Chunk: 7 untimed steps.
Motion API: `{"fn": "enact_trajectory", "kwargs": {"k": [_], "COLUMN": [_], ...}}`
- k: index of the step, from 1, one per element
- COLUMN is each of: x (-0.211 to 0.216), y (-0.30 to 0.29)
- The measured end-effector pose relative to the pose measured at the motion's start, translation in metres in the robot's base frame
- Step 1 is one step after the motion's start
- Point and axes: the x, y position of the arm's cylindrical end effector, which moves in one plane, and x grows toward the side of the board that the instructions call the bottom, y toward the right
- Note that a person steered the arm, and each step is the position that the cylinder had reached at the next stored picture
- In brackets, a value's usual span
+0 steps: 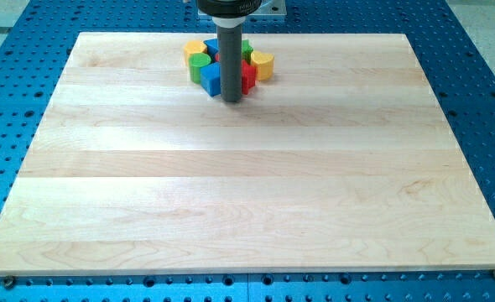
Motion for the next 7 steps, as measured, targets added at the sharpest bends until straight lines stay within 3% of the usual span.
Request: {"fn": "enact_trajectory", "kwargs": {"k": [3,4,5,6,7], "x": [0.02,0.078,0.096,0.099,0.055], "y": [0.0,0.001,-0.027,-0.067,-0.105]}}
